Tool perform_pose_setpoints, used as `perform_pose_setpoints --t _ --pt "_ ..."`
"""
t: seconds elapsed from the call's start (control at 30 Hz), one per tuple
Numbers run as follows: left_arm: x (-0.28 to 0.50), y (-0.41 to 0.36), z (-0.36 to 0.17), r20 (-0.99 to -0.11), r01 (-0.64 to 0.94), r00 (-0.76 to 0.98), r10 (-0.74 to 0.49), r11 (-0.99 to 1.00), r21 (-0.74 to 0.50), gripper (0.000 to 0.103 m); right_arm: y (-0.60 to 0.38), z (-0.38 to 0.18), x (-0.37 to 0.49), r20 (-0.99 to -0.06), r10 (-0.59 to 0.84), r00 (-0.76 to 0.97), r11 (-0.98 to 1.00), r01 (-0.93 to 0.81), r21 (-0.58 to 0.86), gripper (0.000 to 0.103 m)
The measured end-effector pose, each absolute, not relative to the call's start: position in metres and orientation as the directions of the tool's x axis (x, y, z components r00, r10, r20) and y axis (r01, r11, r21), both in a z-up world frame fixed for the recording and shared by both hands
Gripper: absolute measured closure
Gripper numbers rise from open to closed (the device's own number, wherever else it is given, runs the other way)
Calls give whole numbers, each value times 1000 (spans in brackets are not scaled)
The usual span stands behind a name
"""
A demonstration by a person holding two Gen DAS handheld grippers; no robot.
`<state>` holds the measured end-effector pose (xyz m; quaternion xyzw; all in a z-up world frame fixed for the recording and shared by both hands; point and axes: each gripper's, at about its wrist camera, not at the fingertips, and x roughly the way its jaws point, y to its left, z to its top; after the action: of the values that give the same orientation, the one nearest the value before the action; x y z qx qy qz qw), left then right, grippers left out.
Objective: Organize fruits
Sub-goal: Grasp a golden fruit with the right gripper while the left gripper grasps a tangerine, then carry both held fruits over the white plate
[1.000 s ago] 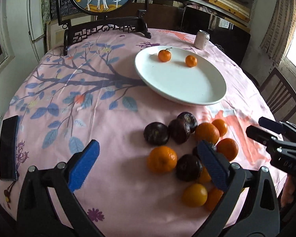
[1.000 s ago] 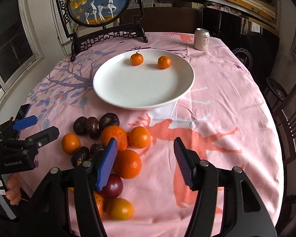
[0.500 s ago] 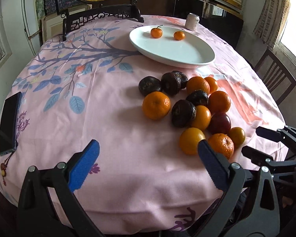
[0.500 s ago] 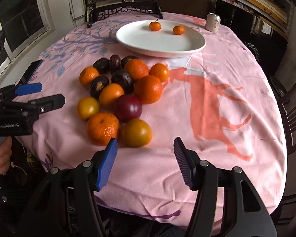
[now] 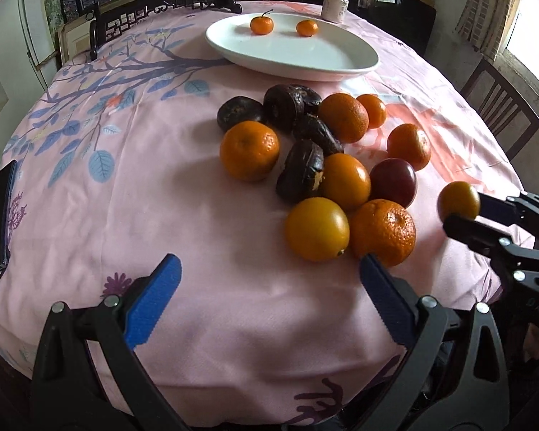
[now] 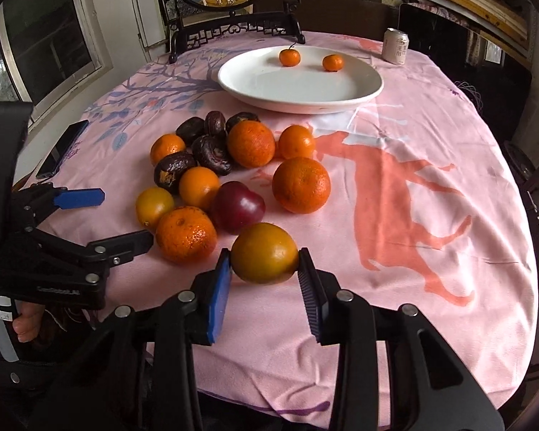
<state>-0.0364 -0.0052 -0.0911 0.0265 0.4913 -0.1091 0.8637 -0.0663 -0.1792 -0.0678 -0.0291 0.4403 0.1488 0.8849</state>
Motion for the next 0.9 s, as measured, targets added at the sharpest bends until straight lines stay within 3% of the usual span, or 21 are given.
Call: perform_pose_setpoints --t 0.07,0.17,0.23,0.27,0.3,0.9 --pt "-33 -6 -94 -851 207 497 -170 976 -73 3 -185 -65 -70 -783 226 579 959 -275 73 65" --pt "-28 -13 -97 -848 207 502 -171 976 -74 18 -190 -65 -70 -782 229 579 959 -270 82 65" --pt "-28 -22 -95 -836 247 509 -204 965 -84 51 -191 -67 -69 -783 234 576 960 -266 91 65" --pt "-28 -27 -94 -834 259 509 -212 962 -86 62 -192 -68 -68 -785 235 574 960 -263 95 65" --pt "-28 -30 -93 -836 261 507 -210 962 -84 65 -192 -69 -67 -785 234 573 961 -260 97 65" --pt "-8 -17 -45 -795 271 539 -277 951 -147 65 -194 -55 -33 -768 269 582 955 -267 132 65"
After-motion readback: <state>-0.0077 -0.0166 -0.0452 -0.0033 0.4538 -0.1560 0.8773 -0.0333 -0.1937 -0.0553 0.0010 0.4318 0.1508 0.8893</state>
